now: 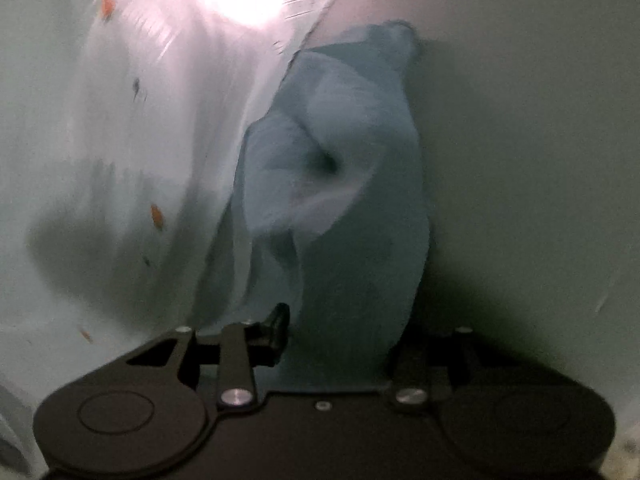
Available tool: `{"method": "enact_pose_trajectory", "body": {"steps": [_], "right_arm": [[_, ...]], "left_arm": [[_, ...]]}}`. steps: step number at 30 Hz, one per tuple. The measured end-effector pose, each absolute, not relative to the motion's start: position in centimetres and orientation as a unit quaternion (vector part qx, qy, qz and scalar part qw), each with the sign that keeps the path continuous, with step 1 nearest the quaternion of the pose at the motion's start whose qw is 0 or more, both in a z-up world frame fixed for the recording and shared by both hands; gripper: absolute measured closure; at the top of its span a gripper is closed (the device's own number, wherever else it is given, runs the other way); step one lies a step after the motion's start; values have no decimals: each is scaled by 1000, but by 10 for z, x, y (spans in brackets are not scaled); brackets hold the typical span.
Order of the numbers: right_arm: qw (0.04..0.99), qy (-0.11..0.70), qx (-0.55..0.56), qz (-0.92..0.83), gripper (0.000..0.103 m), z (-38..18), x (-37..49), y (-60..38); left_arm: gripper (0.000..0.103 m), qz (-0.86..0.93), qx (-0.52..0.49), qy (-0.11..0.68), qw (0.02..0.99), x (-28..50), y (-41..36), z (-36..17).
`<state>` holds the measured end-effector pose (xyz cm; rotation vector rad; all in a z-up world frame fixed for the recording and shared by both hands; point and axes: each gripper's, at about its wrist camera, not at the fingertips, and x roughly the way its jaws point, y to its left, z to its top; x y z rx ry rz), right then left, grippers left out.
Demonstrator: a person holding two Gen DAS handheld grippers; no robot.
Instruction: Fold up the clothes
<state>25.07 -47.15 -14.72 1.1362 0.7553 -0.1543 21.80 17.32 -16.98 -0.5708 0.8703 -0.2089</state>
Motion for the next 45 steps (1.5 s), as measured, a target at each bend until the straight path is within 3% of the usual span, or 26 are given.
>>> {"method": "enact_pose_trajectory", "body": {"steps": [5, 6, 9, 10, 14, 23, 33, 38, 41, 45], "right_arm": [[799, 426, 416, -82, 59, -146, 284, -450], [796, 426, 422, -80, 54, -160, 272, -457], [731, 363, 574, -64, 26, -186, 238, -481], [710, 344, 611, -67, 25, -196, 239, -488], [664, 306, 672, -118, 25, -217, 240, -505], [657, 285, 670, -194, 26, -225, 162, -515], [749, 284, 567, -193, 26, -179, 157, -520], [797, 303, 502, -146, 26, -163, 203, -507], [803, 303, 500, -115, 26, -164, 227, -495], [792, 317, 515, -81, 26, -168, 247, -478]], "left_arm": [[71, -125, -228, 450, 854, 222, 165, -158], [71, -120, -243, 447, 853, 224, 169, -160], [65, -86, -325, 430, 838, 234, 187, -178], [65, -71, -356, 426, 829, 239, 194, -186], [65, -32, -418, 412, 809, 252, 209, -201], [65, -55, -397, 426, 811, 242, 209, -198], [62, -111, -308, 482, 813, 212, 199, -179], [54, -127, -310, 500, 799, 196, 201, -191], [27, -89, -385, 464, 793, 185, 212, -221], [24, -39, -365, 470, 802, 176, 212, -242]]}}
